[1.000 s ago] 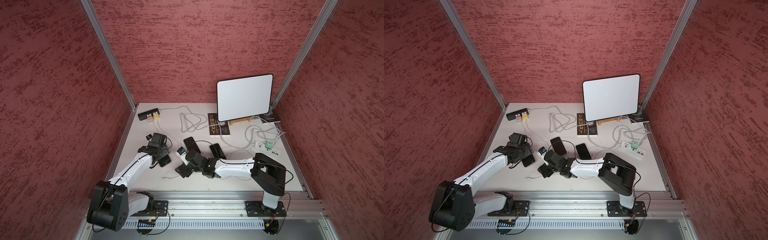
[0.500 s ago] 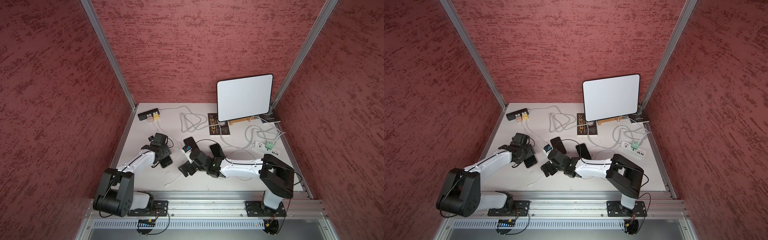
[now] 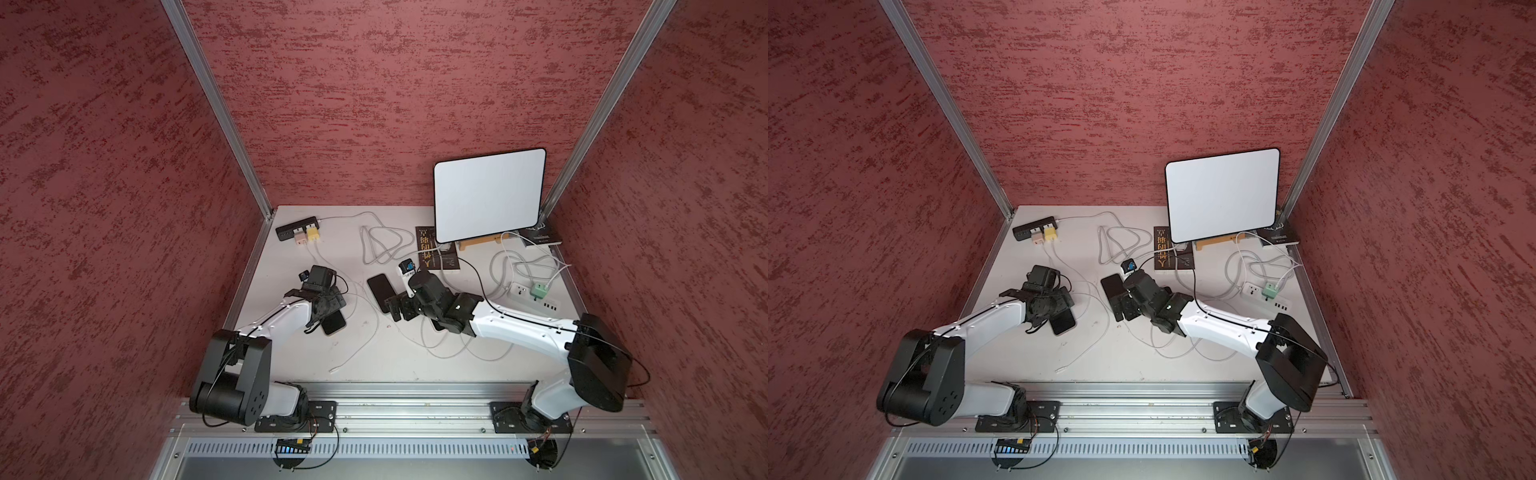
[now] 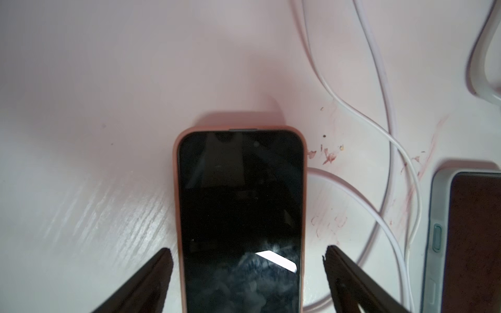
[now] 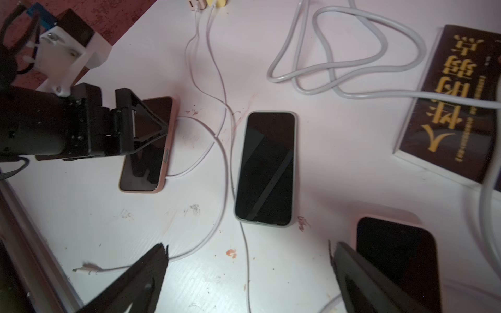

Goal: Unplug the charging cable from the phone
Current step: Place the phone at the center of the board.

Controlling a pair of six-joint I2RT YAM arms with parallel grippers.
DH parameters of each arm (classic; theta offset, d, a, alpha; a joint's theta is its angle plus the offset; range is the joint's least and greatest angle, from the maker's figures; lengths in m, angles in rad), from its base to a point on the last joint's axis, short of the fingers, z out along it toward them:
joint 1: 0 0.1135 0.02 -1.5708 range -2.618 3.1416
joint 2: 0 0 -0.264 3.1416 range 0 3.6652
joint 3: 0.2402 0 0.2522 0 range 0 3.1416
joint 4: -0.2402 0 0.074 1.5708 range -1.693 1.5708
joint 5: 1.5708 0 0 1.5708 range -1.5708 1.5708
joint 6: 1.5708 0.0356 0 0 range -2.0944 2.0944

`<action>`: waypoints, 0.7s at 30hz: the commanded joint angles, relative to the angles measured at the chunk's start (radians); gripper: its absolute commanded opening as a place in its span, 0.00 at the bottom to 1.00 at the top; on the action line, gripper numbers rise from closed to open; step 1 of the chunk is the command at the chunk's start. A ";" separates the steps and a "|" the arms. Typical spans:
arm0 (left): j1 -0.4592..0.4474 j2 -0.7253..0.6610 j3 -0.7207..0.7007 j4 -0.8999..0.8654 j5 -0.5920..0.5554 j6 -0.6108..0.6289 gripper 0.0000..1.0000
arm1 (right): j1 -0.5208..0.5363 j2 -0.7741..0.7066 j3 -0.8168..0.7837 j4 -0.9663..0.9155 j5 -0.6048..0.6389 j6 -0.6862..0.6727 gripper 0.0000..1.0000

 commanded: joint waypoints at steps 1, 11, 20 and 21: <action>0.009 -0.029 0.033 0.028 -0.025 0.032 1.00 | -0.067 -0.045 -0.003 -0.090 0.043 -0.040 0.99; 0.050 -0.054 0.086 0.143 -0.009 0.141 1.00 | -0.319 -0.131 -0.019 -0.136 0.054 -0.109 0.98; 0.173 -0.076 0.045 0.346 0.073 0.264 1.00 | -0.535 -0.170 -0.123 -0.036 0.067 -0.199 0.99; 0.188 -0.080 0.034 0.376 0.090 0.276 1.00 | -0.564 -0.169 -0.136 -0.016 0.046 -0.207 0.98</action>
